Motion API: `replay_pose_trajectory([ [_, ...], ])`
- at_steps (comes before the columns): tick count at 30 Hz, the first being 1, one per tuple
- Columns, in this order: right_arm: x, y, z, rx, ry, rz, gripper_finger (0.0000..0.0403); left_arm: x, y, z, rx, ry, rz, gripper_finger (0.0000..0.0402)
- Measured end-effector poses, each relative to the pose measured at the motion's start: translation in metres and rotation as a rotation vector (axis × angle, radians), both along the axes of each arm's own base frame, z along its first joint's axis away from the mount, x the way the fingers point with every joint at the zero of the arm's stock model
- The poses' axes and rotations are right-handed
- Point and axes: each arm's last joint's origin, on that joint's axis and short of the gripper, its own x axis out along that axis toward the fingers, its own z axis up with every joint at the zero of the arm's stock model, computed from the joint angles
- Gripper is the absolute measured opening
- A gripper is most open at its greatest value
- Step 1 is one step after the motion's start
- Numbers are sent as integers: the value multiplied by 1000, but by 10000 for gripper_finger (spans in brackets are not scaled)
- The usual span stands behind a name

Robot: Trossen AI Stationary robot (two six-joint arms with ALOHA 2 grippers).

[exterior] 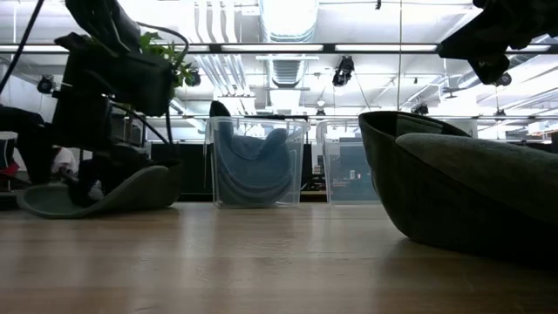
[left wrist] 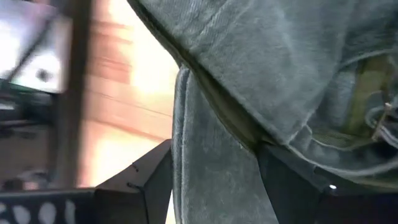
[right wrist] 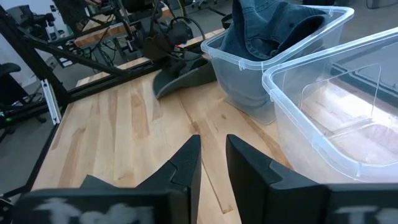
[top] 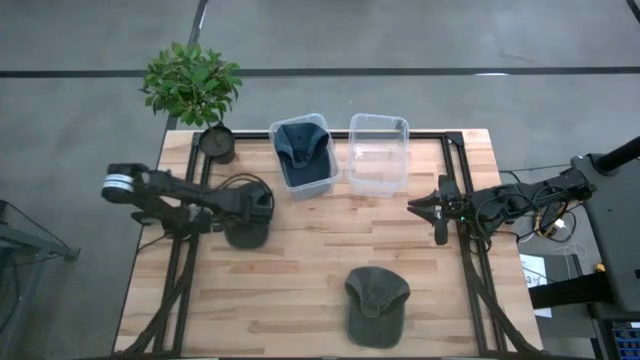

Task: Pick & Place hat
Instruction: Put the top black cap into the right transparent bin

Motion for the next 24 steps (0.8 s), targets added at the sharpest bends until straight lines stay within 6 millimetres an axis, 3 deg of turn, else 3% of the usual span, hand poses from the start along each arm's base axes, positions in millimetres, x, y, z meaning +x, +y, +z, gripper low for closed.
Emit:
replay_pose_trajectory([
  [14, 0, 0, 0, -3, 0, 1, 82, 11, 0, 6, -20, -80, -43, 218],
  [24, 0, 0, 0, -2, 0, 1, 68, 10, 0, 5, -20, -75, -70, 218],
])
